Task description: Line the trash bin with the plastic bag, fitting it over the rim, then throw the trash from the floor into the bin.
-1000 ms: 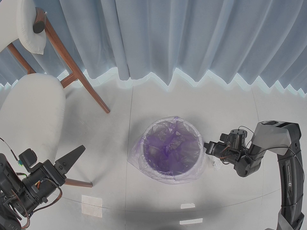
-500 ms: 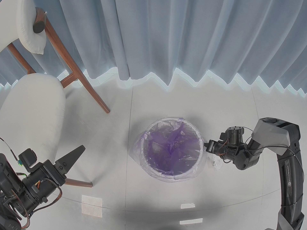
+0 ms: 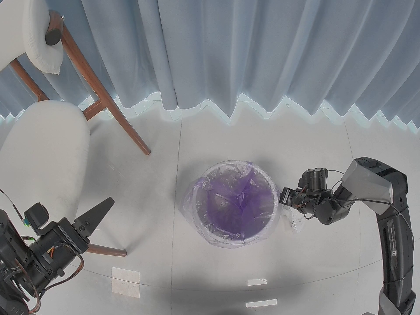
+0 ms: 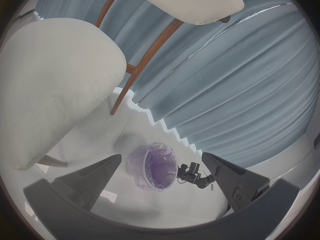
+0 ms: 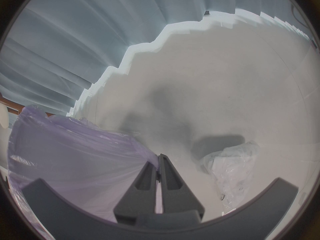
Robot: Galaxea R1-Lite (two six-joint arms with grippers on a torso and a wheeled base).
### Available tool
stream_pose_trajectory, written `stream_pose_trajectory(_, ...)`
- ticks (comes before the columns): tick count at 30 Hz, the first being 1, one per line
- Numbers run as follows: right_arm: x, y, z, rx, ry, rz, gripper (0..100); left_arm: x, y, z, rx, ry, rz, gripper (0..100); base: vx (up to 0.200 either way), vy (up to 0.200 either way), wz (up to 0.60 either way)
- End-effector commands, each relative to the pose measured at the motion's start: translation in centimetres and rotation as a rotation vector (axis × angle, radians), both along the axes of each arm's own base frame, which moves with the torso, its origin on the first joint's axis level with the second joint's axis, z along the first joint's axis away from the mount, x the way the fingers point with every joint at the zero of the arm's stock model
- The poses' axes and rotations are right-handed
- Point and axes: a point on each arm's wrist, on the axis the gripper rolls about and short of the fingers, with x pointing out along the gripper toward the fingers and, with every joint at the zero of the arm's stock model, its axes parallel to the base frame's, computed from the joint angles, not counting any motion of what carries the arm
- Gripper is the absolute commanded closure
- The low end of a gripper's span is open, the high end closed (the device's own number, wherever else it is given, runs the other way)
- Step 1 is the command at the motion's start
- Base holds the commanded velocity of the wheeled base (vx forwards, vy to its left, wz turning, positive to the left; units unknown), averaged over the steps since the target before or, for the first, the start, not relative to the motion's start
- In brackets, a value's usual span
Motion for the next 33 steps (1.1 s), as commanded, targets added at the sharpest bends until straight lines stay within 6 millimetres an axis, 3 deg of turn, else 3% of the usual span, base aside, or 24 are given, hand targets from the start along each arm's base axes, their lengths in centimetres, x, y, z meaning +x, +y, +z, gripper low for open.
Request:
stream_pose_trajectory(1,-0.1,0.1,-0.3,-0.002,0.005,-0.002,100,-0.1,0.4,-0.3,0.005,0.011,0.023,0,0.000,0.000,0.00)
stream_pose_trajectory(2,-0.3,0.0,-0.1,0.000,0.007,-0.004,0,-0.1,0.5,-0.3,0.004,0.008,0.032,0,0.000,0.000,0.00)
stream_pose_trajectory(11,-3.2,0.1,1.9,0.013,-0.025,0.013,0,-0.3,0.9,0.1,-0.015,-0.015,0.052,0,0.000,0.000,0.00)
stream_pose_trajectory(12,-4.6,-0.2,2.4,0.011,-0.014,0.011,0,-0.6,1.4,0.5,-0.029,-0.040,0.072,0,0.000,0.000,0.00)
stream_pose_trajectory(16,-6.7,-0.9,3.1,0.000,0.013,-0.002,0,-1.1,2.5,1.2,-0.050,-0.094,0.141,0,0.000,0.000,0.00)
stream_pose_trajectory(22,-9.8,-3.0,5.1,0.004,-0.050,-0.058,0,-2.7,3.6,1.6,-0.054,-0.116,0.187,0,0.000,0.000,0.00)
stream_pose_trajectory(29,-14.6,-6.7,8.1,0.012,-0.149,-0.150,0,-4.9,4.5,1.8,-0.069,-0.144,0.226,0,0.000,0.000,0.00)
stream_pose_trajectory(33,-16.7,-7.5,9.5,0.014,-0.167,-0.172,0,-5.5,4.7,0.7,-0.040,-0.058,0.229,0,0.000,0.000,0.00)
